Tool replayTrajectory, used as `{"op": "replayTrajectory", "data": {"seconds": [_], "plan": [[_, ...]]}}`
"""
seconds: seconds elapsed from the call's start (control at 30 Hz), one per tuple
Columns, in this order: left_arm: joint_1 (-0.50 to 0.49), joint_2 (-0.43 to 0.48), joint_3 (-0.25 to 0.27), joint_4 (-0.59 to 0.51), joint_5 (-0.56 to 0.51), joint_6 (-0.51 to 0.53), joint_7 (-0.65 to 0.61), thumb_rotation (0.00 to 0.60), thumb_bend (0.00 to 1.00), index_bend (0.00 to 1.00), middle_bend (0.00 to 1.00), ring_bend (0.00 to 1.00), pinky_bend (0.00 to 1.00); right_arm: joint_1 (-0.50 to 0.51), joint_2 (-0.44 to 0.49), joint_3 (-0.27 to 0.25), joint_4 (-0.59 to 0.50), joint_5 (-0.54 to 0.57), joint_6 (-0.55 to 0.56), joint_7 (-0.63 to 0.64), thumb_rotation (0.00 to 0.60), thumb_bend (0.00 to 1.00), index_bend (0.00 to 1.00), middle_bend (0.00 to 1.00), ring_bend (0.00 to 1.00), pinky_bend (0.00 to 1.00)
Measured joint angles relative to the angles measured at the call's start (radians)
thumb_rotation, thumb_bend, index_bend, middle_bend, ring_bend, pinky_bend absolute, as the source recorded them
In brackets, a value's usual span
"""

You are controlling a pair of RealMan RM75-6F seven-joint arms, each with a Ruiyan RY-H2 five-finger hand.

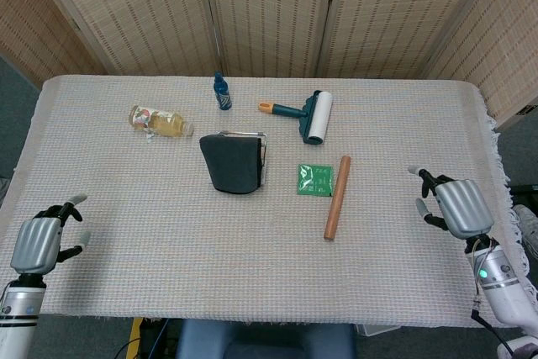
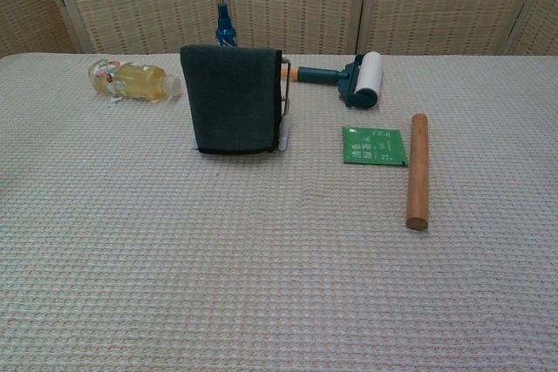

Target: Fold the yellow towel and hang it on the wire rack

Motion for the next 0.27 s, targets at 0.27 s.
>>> {"op": "replayTrajectory", "data": {"seconds": [0.27], "plan": [[0.062,-0.006,0.03,-0.064,0.045,0.08,0.071,0.6,0.34,0.21,0.47,0.36,0.43,-0.152,0.024,-0.068,0.014,-0.047,0.105,0.072,0.6,0.46,0.21,0.38,0.33,0.49]]}}
